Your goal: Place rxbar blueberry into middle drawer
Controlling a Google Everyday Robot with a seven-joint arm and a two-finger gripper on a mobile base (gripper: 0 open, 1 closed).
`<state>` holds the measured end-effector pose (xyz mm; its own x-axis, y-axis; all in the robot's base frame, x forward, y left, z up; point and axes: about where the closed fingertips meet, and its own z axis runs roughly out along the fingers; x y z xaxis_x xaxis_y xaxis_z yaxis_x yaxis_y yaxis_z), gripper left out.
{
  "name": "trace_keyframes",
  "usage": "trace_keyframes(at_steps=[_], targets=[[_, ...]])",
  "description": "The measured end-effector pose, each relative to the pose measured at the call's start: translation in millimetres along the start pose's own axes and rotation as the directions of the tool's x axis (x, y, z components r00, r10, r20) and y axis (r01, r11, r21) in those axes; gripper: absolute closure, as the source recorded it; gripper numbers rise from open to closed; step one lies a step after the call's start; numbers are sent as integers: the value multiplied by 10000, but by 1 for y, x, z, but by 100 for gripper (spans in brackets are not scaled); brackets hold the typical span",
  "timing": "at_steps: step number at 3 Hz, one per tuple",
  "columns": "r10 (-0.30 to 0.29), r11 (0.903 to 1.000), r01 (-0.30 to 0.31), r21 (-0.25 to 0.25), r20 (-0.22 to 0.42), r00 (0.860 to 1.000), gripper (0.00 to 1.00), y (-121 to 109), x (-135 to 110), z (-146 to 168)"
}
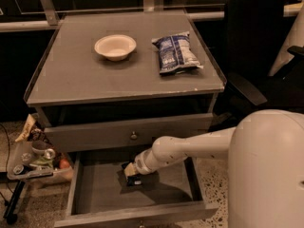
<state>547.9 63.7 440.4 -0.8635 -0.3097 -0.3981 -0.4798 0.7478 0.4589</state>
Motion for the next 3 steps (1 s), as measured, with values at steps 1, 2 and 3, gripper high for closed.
trace_keyframes(at_steps=[1,2,3], targets=[[265,9996,-264,-38,69,9996,100,-11,-3,12],[583,9981,-581,-186,96,9983,100,-18,-1,24],[590,9981,-588,-191,90,9982,81,-18,0,24]])
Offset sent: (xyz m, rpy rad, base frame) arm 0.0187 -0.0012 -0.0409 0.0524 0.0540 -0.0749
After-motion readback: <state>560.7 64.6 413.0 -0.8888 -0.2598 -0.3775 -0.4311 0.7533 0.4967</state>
